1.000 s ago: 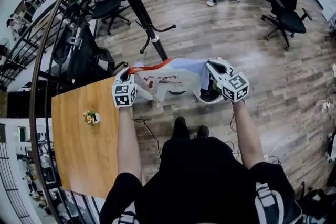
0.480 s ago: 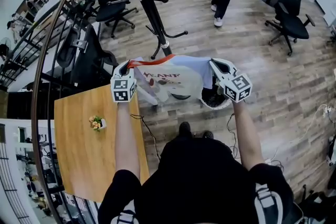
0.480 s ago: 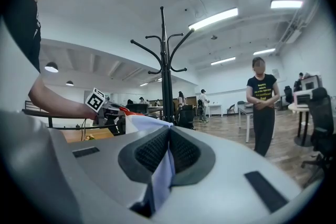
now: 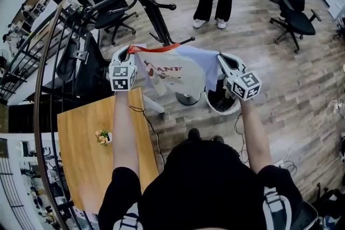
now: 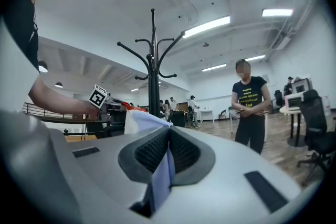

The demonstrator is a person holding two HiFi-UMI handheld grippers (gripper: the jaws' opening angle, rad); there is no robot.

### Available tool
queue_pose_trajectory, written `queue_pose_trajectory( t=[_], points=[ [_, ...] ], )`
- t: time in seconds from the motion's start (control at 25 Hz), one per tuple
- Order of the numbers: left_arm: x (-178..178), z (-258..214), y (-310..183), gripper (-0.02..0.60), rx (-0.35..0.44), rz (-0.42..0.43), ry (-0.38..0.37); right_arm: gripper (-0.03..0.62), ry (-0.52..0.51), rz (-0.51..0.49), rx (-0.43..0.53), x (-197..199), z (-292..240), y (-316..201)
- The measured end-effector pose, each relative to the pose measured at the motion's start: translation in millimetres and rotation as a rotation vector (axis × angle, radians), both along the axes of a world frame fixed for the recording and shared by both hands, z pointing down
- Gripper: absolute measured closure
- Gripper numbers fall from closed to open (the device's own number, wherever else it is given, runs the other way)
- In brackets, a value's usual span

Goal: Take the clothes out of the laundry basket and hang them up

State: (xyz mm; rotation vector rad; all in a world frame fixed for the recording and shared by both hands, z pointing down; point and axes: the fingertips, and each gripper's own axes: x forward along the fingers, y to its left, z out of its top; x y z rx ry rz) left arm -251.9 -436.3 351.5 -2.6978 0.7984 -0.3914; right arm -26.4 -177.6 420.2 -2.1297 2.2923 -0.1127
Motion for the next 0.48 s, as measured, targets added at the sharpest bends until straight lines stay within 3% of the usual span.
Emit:
queue_pose_trajectory(
  t=[0.16, 0.48],
  points=[
    [24.5, 24.8, -30.3, 0.555, -0.043, 0.020, -0.021, 0.579, -0.003, 0.014, -0.051, 7.9, 17.4, -16.9],
    [57.4, 105.2, -60.7, 0.554, -0.154, 0.081, -0.125, 0.579, 0.060, 0.086, -0.250, 24.3, 82.7, -32.7]
  ],
)
